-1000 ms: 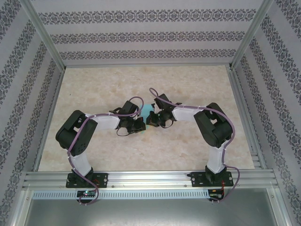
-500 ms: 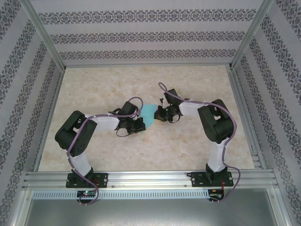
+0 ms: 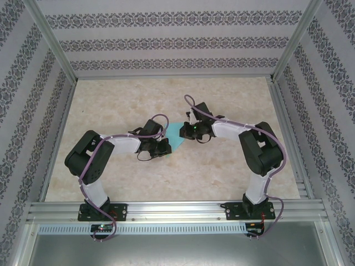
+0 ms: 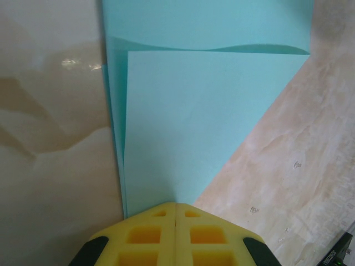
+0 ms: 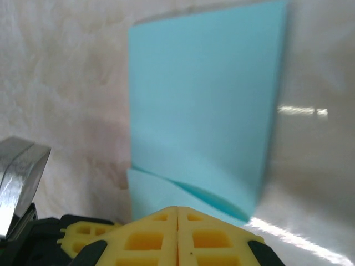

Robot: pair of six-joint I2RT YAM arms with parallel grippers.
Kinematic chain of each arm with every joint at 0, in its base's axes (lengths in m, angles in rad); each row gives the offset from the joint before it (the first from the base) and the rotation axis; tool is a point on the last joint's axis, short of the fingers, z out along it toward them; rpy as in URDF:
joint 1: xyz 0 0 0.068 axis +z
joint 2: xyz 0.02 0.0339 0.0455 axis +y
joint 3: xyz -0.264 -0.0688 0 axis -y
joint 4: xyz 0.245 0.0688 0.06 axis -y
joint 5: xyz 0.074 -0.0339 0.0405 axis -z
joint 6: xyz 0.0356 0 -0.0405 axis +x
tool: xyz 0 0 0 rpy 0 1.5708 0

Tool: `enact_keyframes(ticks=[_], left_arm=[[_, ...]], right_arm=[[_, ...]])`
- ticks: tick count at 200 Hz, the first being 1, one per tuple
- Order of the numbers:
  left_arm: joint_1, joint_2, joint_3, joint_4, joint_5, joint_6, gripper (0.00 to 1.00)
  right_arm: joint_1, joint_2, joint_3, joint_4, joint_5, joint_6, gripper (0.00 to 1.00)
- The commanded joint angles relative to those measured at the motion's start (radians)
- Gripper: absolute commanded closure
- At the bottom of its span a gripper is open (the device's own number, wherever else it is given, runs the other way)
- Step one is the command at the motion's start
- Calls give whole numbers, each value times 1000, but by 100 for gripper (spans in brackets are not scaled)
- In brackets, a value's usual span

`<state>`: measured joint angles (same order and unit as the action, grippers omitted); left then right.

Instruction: Fold a paper plane with a square sheet of paper (pick it up from the middle)

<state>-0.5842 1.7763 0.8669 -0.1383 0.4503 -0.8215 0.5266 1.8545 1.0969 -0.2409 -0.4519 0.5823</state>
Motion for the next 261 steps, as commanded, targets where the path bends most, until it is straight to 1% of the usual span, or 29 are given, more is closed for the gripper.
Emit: enact_keyframes(ticks=[1,40,81,103,134,164,261], left_arm=[[-12,18,-15,-106,-48,1,98],[-12,15,-20,-104,-45,4,98],[-12,3,-31,-108,-9,24,97],[-16,-13,-32,-150,13,61,97],[-28,-26,-41,-201,26,105,96],[-37,-31,-56,-222,34,116,96],[-45,-72,-40,-325,0,176,97]], right_arm=[[39,43,-4,29,-33,30,93],[53,127,26,21,-73,47,93],[37,157,41,-56,-24,39,93],[25,168,42,-87,-3,42,94],[18,172,35,-92,5,47,94],[18,175,36,-95,10,47,94],[19,159,41,-107,17,41,94]])
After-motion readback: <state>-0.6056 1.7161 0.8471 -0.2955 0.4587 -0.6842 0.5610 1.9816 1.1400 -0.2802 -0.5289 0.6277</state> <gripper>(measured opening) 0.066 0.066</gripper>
